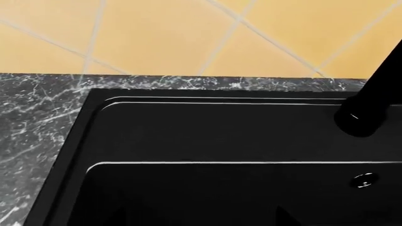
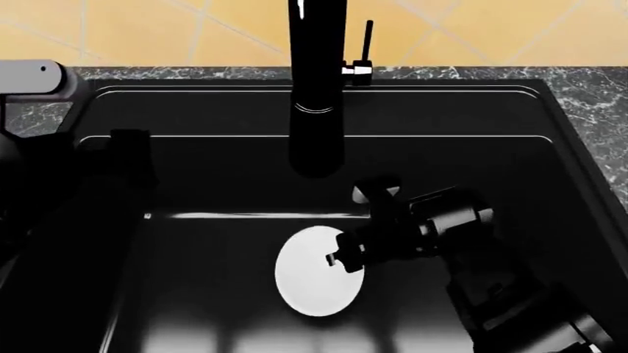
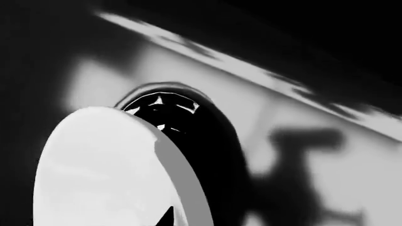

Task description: Pick the cup and bowl from the sink and place them on the counter for drying.

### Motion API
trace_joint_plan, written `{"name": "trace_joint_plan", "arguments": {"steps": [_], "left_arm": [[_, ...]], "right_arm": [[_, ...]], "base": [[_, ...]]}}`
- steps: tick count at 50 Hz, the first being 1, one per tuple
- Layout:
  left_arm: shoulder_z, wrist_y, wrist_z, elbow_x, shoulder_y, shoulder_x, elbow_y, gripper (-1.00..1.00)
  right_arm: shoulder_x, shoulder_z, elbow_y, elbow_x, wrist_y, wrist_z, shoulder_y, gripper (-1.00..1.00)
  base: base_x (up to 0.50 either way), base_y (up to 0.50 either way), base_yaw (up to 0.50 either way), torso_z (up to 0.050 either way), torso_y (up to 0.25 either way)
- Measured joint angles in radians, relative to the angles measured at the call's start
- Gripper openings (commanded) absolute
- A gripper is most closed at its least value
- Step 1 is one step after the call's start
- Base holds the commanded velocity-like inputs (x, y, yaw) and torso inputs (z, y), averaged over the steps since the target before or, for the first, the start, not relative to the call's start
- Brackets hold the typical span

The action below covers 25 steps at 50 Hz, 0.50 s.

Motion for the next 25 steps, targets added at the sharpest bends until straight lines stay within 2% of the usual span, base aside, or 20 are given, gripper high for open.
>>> {"name": "trace_joint_plan", "arguments": {"steps": [19, 25], "left_arm": [[-0.006, 0.031, -0.006, 0.013, 0.026, 0.007, -0.001, 1.00], [-0.007, 0.044, 0.012, 0.038, 0.034, 0.012, 0.009, 1.00]], "right_arm": [[0.127, 0.132, -0.420, 0.096, 0.148, 0.199, -0.102, -1.00], [0.156, 0.172, -0.506, 0.132, 0.196, 0.252, -0.134, -1.00]], "base": [[0.00, 0.00, 0.00, 0.000, 0.000], [0.00, 0.00, 0.00, 0.012, 0.171]]}}
